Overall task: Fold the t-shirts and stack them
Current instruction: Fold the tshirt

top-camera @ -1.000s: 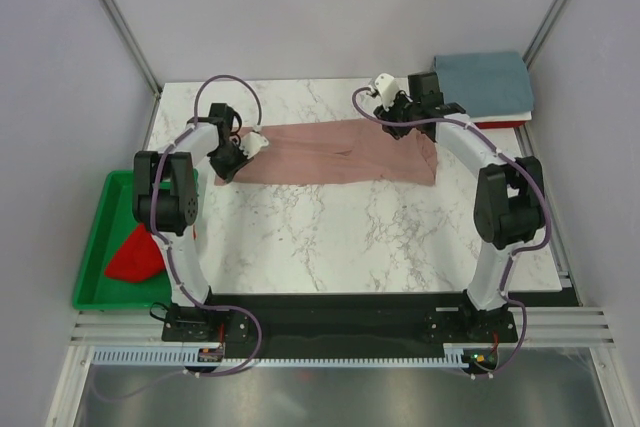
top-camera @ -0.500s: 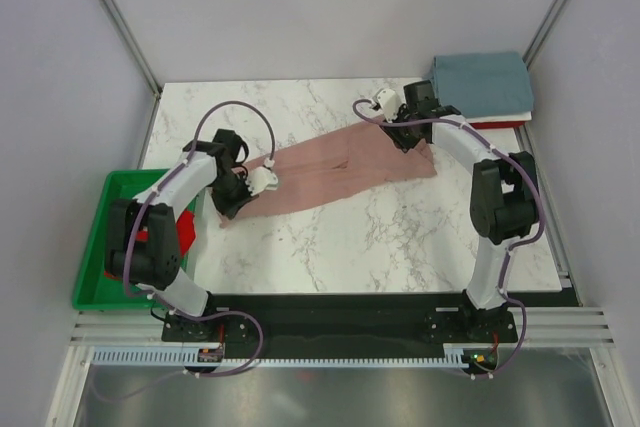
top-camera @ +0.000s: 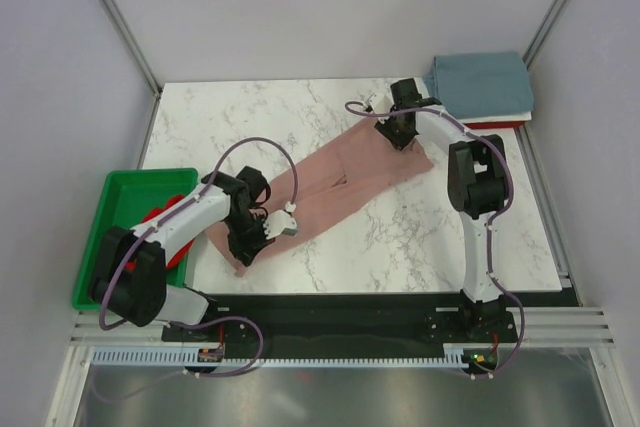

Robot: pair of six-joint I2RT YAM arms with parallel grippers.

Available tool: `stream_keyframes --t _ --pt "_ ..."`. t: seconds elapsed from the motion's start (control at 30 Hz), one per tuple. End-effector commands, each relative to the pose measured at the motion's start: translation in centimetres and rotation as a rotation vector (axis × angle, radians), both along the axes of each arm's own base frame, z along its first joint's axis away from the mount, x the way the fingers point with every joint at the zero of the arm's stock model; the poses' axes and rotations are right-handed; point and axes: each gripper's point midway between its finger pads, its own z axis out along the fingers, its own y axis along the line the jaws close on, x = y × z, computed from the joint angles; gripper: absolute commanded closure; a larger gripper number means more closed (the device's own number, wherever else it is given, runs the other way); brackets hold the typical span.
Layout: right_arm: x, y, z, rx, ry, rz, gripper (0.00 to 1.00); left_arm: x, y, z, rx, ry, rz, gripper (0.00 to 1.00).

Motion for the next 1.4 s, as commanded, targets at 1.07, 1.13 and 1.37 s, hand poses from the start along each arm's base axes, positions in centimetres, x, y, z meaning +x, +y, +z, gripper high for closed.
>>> stream_keyframes --t 1.07,1.13,1.37 --pt "-3.4 -3.4 6.1 -0.021 -0.100 -0.114 0.60 -0.2 -5.8 -3.9 -0.108 0.096 0.014 0.82" --pt "-3.1 -3.9 4.7 -0.032 -0.073 -0.123 0.61 -0.1 -5.8 -4.4 -0.104 0.099 0.013 0.82" --pt "-1.4 -4.5 0.6 -0.054 -0.022 -0.130 0.61 0.4 -6.8 -4.4 -0.125 0.112 0.024 0.82"
